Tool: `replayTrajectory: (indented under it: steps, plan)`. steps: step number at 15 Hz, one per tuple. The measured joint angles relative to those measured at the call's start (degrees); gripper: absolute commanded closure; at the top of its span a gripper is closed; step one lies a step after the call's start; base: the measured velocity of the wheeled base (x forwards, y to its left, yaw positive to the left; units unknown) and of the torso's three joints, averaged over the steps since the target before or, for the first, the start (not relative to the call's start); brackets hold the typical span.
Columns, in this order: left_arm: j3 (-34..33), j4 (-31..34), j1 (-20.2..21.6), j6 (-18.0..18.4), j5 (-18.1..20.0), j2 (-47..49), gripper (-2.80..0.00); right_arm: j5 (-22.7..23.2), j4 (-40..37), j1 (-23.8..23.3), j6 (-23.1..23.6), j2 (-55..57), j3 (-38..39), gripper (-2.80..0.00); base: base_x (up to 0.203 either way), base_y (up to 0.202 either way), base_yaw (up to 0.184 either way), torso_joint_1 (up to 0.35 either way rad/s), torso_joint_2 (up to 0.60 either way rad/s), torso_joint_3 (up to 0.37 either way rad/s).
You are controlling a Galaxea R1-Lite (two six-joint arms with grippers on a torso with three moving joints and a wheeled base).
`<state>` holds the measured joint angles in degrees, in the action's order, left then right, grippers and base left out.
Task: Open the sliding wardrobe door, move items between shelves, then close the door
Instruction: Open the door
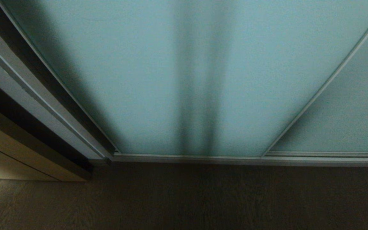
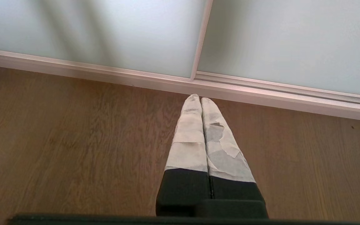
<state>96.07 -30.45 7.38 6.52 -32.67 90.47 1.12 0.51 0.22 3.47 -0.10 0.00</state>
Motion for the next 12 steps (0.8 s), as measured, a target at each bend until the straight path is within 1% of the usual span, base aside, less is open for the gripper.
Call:
replayTrajectory:
  steps: [3,5,6,12]
  plan:
    - [0.59,0.02,-1.78,-0.29,4.78,0.98,0.00,0.01,-0.02,0.00,-0.01,0.02,0.00,0.00,0.000,0.000,0.000,0.000,0.00,0.000]
    - [0.73,0.10,-2.00,-0.41,7.92,1.20,0.00,-0.02,0.00,0.00,0.00,0.02,0.00,0.00,0.000,0.000,0.000,0.000,0.00,0.000]
    - [1.22,0.21,-2.00,-0.41,8.36,1.45,0.00,-0.02,0.00,0.00,0.00,0.02,0.00,0.00,0.000,0.000,0.000,0.000,0.00,0.000]
    - [7.66,1.21,-0.42,-0.42,7.66,4.61,0.00,0.01,0.00,0.02,0.00,0.02,0.00,0.00,0.000,0.000,0.000,0.000,0.00,0.000]
